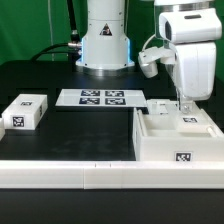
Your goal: Assemble cabinet
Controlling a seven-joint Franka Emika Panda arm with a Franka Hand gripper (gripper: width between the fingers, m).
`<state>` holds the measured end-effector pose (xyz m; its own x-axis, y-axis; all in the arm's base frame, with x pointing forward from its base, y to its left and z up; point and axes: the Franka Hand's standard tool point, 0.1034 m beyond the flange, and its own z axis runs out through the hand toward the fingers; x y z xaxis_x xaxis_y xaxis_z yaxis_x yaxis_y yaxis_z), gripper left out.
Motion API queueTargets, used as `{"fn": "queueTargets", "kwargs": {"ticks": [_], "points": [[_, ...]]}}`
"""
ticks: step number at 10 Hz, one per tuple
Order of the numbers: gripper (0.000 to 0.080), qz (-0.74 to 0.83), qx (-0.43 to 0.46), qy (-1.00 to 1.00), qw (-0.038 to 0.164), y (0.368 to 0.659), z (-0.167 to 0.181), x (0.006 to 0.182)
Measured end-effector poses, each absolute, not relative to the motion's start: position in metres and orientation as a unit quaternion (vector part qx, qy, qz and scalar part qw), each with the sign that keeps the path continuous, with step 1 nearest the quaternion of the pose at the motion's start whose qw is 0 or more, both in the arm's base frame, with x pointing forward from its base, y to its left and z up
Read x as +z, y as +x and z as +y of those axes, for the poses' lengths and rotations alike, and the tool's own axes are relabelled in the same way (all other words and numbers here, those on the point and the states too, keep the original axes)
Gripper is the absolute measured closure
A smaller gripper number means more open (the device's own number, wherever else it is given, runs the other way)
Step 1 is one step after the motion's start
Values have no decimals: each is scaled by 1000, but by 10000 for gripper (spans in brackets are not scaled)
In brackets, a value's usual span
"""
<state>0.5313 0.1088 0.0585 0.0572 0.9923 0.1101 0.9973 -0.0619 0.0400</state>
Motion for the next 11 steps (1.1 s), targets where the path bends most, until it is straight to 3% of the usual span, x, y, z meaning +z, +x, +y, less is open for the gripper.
{"fn": "queueTargets", "kwargs": {"ticks": [10, 11], "points": [[729, -680, -40, -731, 38, 574, 107, 58], [679, -680, -40, -731, 38, 574, 107, 57]]}}
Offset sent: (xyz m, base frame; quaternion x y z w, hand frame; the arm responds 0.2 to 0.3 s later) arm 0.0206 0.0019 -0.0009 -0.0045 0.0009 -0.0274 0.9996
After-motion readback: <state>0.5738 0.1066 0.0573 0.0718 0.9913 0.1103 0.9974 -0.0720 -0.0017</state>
